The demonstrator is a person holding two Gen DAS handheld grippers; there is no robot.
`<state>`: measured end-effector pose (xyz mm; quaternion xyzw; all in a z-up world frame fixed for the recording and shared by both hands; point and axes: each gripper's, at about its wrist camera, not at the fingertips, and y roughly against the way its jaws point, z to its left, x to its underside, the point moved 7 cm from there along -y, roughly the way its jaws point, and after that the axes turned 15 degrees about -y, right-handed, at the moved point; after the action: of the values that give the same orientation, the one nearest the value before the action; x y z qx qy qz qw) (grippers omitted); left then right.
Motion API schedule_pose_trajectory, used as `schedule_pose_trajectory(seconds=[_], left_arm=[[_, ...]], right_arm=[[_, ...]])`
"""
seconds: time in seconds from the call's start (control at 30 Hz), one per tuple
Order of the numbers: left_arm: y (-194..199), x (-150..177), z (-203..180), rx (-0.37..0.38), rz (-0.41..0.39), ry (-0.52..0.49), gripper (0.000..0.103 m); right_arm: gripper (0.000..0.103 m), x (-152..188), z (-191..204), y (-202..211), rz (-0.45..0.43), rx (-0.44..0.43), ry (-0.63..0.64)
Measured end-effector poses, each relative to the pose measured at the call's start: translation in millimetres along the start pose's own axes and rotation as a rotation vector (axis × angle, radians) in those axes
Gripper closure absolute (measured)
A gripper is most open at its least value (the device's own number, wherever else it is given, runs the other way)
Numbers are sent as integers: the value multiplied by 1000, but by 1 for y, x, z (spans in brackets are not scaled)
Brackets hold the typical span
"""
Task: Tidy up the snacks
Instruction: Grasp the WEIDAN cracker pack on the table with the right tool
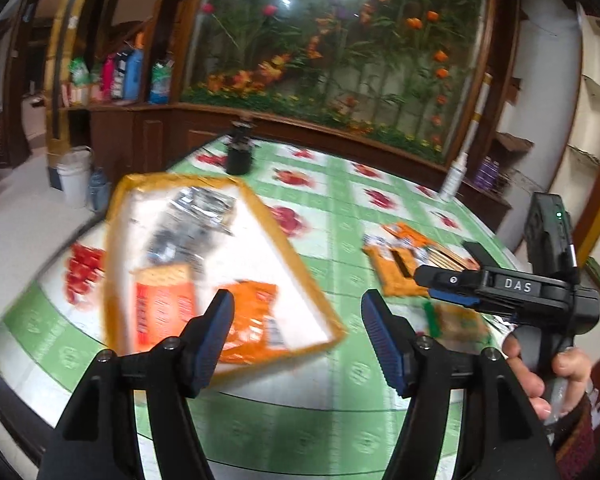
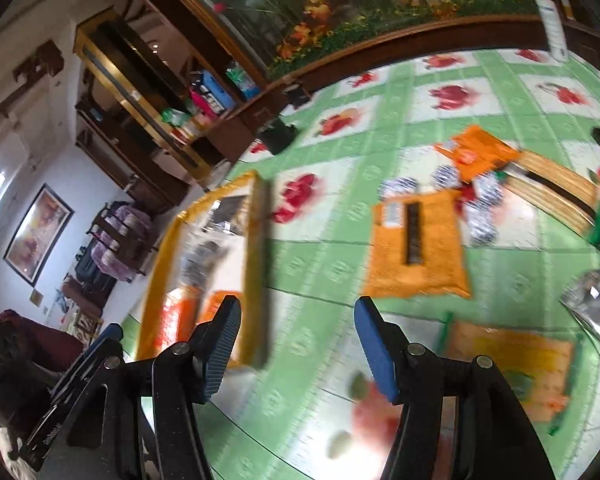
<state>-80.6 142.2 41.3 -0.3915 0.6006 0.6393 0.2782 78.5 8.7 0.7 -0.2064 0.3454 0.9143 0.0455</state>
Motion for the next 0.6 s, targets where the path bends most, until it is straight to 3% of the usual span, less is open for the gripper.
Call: schedule_pose_trajectory(seconds=[0.2, 0.33, 0.43, 0.6], left_arm=[[-22, 13, -26, 80, 31, -15, 37], [-36, 15, -43, 98, 51, -58, 37], [-43, 18, -55, 116, 68, -92, 37], [-47, 23, -63, 122, 75, -132, 31]], right_arm=[[39, -2, -48, 28, -45, 86, -26], [39, -10, -80, 48, -52, 49, -132], [40, -15, -89, 53, -58, 27, -177], [33, -21, -97, 52, -101, 112, -187]])
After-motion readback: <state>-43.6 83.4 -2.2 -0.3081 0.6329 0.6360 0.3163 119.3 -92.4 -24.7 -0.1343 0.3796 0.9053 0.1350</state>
